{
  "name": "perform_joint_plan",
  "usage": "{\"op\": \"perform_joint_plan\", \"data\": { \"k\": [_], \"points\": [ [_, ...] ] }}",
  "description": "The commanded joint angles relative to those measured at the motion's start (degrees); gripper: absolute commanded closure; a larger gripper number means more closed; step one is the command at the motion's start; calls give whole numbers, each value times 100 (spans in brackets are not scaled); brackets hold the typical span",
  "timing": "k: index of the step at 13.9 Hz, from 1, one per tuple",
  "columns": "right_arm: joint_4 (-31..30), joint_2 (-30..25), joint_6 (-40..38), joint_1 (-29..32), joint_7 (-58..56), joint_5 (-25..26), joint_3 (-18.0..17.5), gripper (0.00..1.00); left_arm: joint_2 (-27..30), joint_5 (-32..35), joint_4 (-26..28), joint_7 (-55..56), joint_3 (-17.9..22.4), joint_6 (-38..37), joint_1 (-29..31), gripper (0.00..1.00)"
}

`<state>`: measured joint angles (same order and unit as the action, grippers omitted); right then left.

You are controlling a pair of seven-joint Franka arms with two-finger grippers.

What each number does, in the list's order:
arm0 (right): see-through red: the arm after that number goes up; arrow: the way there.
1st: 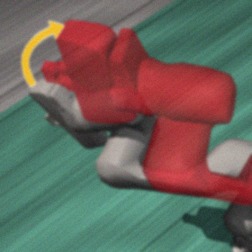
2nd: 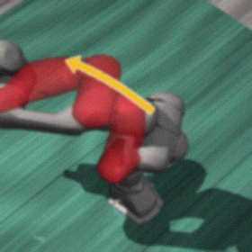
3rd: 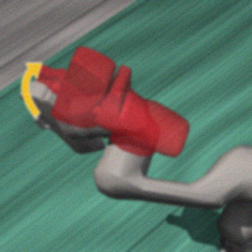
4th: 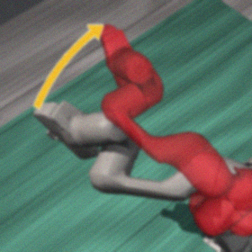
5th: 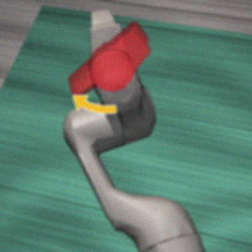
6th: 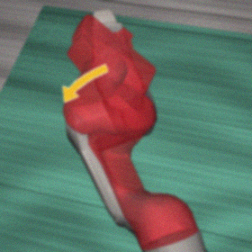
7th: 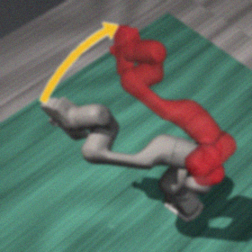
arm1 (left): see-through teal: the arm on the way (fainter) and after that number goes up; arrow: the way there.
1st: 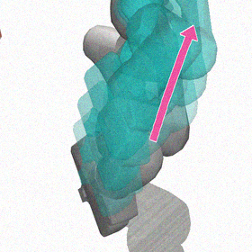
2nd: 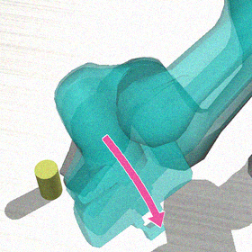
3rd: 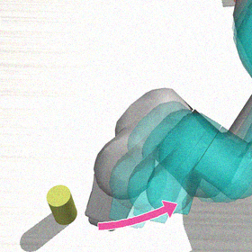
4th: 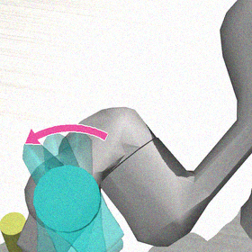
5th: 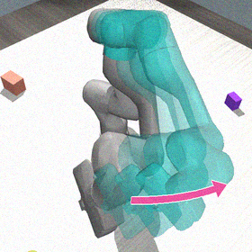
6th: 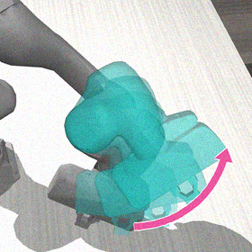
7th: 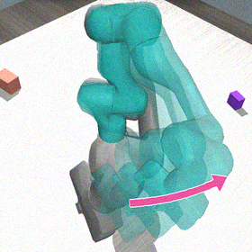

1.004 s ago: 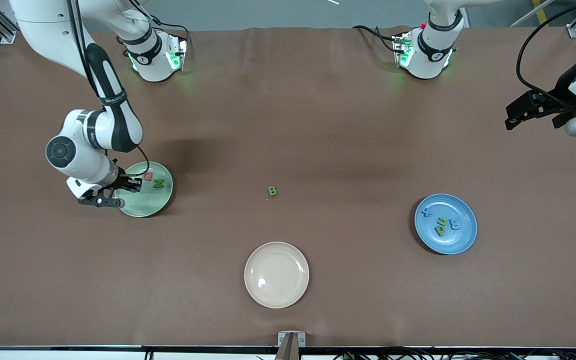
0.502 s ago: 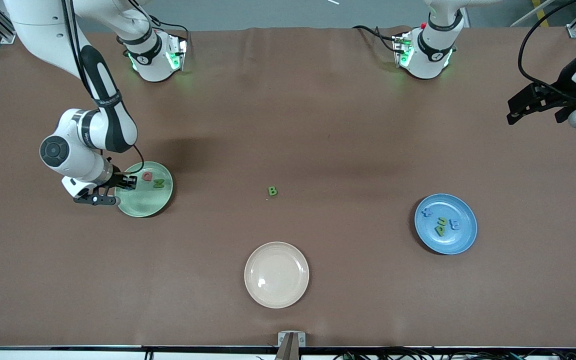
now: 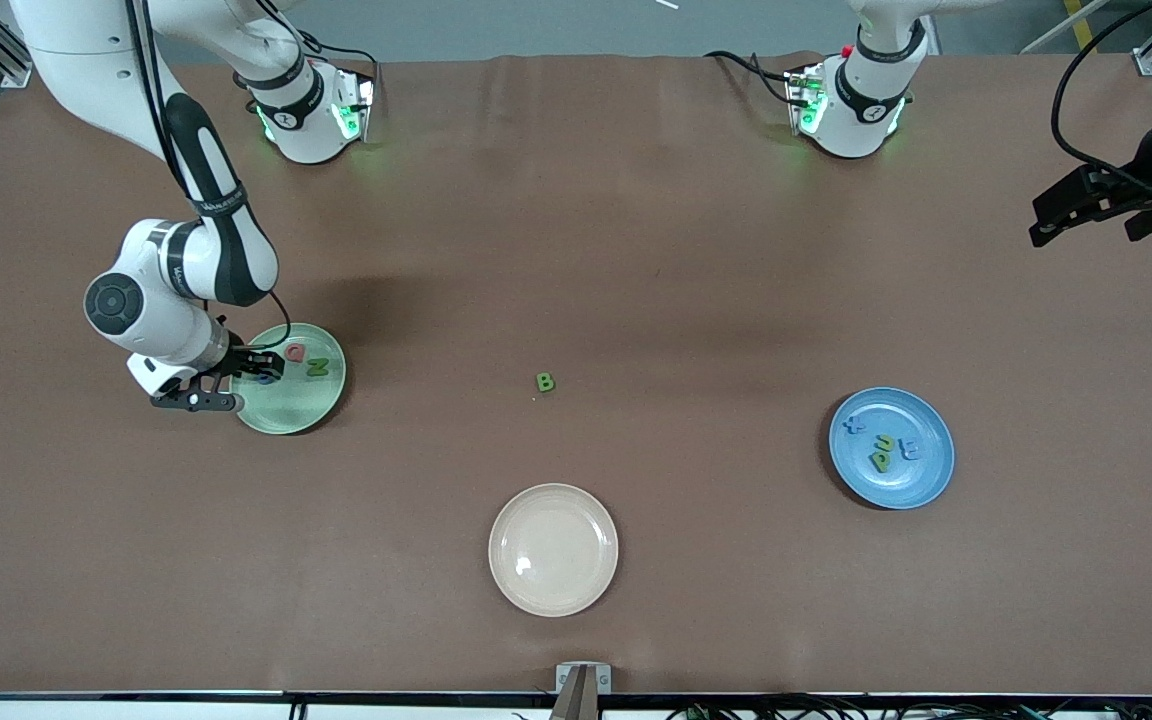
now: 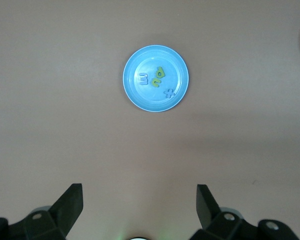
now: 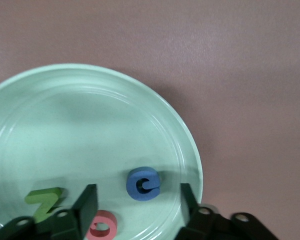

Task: Sort upper and lower case letters into plates
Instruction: 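Release the C in the green plate and lift the right gripper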

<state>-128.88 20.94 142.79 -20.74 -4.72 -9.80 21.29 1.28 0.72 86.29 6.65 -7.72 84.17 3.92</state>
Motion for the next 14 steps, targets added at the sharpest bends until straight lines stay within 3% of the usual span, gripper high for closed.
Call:
{"op": "perform_joint_plan", "data": {
  "k": [1,4,10,14],
  "points": [
    [309,-282,-714,26,146,14,-64,0,91,-28,81,-76,-10,-23,21,0],
    [696,-432,-1332,-341,961,14,-81,0,74,-19,81,-85,-10,3,13,0],
    [951,-328,-991,-2053,3773,-144,-90,0,65,-2,81,-67,-54,47,-5,0],
    [2109,838,-814,-2987,4410,-382,-108,0,74,-2,90,-76,-54,21,13,0]
  ]
}}
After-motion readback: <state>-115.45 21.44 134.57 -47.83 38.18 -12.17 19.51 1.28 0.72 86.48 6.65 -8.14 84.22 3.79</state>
